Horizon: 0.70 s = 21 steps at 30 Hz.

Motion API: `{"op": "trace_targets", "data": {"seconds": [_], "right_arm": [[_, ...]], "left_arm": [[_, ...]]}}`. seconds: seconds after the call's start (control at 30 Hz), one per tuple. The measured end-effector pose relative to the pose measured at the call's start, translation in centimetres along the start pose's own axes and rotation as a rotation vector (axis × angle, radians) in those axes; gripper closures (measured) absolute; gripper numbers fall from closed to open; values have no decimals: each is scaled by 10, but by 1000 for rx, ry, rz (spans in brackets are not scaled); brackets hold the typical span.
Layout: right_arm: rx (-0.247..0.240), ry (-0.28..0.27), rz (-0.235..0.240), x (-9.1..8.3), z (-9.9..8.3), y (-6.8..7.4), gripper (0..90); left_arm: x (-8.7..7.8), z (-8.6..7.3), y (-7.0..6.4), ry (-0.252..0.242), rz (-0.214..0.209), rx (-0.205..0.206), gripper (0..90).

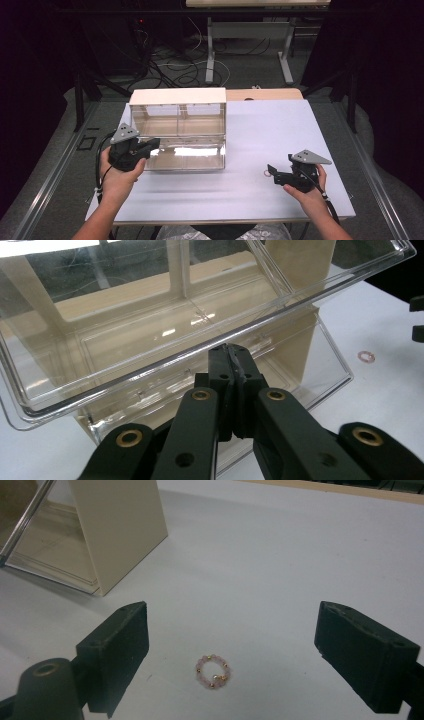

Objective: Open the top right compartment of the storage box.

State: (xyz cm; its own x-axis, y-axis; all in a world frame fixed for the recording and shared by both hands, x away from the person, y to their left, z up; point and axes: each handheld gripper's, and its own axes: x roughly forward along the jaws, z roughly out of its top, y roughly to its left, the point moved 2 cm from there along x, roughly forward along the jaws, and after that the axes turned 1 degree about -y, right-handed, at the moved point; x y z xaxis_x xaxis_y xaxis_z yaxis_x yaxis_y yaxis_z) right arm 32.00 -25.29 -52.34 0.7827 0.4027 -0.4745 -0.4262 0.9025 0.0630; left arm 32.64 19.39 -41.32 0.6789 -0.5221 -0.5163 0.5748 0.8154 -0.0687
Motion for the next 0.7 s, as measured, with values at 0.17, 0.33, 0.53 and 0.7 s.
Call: {"op": "trace_targets", "data": {"seconds": [0.17,0.33,0.53,0.7], "right_arm": [[-3,1,4,0,0,0,136],[2,3,5,0,0,0,137],[-3,1,4,0,0,0,141],[-4,1,6,0,0,0,141]], "left_arm": [[2,0,1,-17,-18,-31,900],[3,0,1,-20,-28,-34,900],[3,3,0,-32,-29,-35,900],[1,7,-1,-43,-28,-32,900]]}}
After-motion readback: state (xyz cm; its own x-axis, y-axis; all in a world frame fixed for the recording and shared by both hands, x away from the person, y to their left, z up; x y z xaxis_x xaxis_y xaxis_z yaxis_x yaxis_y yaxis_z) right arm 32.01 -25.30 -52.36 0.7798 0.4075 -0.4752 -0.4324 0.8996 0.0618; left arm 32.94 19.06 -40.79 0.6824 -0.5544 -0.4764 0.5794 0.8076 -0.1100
